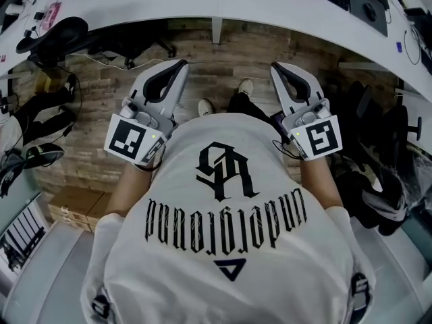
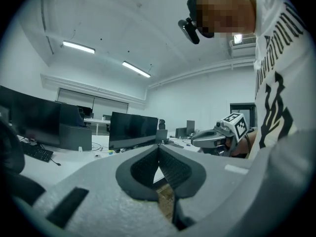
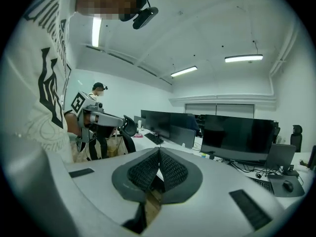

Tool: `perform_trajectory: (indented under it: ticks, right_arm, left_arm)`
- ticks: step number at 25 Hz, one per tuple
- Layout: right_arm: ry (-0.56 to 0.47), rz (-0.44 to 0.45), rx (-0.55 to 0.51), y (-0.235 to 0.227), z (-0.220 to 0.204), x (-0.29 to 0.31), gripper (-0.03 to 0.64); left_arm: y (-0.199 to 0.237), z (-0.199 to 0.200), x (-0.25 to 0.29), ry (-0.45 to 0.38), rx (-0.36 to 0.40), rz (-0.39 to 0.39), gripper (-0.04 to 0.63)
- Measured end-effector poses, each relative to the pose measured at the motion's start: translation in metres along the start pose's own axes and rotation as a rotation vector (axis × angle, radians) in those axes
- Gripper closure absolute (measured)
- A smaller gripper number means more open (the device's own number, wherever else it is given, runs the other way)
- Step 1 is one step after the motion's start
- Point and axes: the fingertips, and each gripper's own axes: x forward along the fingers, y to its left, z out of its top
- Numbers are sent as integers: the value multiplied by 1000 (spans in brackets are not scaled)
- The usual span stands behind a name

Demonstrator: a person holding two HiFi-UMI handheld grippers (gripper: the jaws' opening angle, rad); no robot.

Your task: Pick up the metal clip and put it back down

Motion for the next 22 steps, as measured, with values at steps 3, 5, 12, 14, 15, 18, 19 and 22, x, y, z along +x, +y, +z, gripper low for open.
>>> perform_trajectory:
  ticks: [3, 5, 12, 14, 15, 18, 19, 22]
  right_arm:
    - [-8, 2, -1, 27, 4, 1, 603]
    - [-8, 3, 0, 41, 7, 2, 603]
    - [-8, 5, -12, 68, 17, 11, 603]
    - [-7, 2, -13, 71, 18, 11, 603]
    - [-7, 2, -13, 72, 18, 10, 603]
    - [-5, 3, -15, 73, 17, 7, 603]
    - [-5, 2, -16, 73, 17, 6, 603]
    - [-5, -1, -19, 71, 18, 5, 603]
  left_arm:
    - [1, -4, -23, -5, -4, -3, 583]
    - [2, -4, -35, -9, -6, -5, 583]
    - [9, -4, -60, -28, -14, -10, 583]
    - [8, -5, -61, -29, -14, -16, 583]
    - [6, -5, -62, -29, -14, -19, 583]
    - [3, -5, -61, -34, -19, -19, 583]
    - [3, -5, -61, -35, -22, -18, 583]
    - [1, -5, -59, -36, -25, -21, 583]
